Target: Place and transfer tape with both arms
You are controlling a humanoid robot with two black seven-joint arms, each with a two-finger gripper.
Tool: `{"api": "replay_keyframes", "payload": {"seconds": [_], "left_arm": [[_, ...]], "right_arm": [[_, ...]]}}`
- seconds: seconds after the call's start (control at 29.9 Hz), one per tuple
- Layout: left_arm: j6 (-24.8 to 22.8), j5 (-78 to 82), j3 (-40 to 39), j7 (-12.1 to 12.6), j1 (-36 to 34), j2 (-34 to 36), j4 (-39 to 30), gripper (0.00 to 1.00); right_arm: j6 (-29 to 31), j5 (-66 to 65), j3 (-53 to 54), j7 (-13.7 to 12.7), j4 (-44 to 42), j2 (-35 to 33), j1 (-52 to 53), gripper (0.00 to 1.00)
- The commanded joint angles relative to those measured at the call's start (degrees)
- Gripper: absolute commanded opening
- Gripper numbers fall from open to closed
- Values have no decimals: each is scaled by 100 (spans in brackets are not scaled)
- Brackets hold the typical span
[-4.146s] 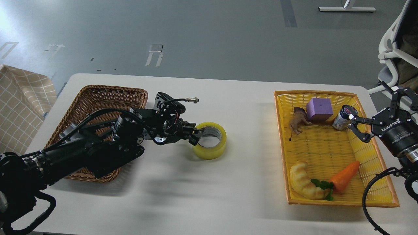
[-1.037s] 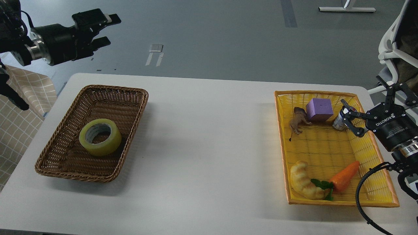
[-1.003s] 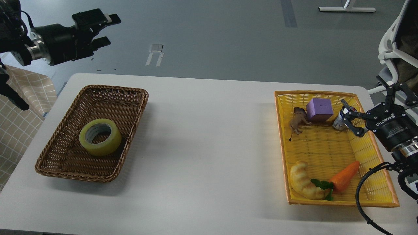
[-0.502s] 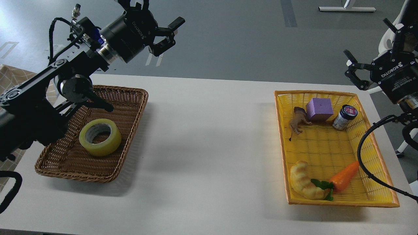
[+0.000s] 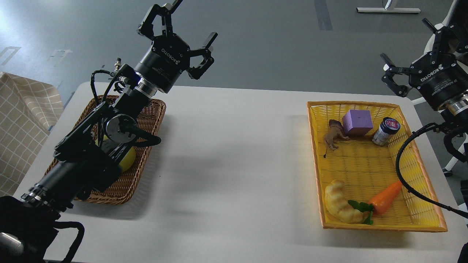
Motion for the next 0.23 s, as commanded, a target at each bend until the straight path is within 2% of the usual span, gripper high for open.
{"api": "replay_keyframes", "payload": {"seconds": [0.0,0.2], "left_arm": [[1,22,-26,2,-84,-42,246,100],[1,66,71,37,-313,-34,405,100]], "right_arm": [[0,8,-53,-2,-170,121,-26,100],[0,17,-97,15,-179,209,-167,100]]}}
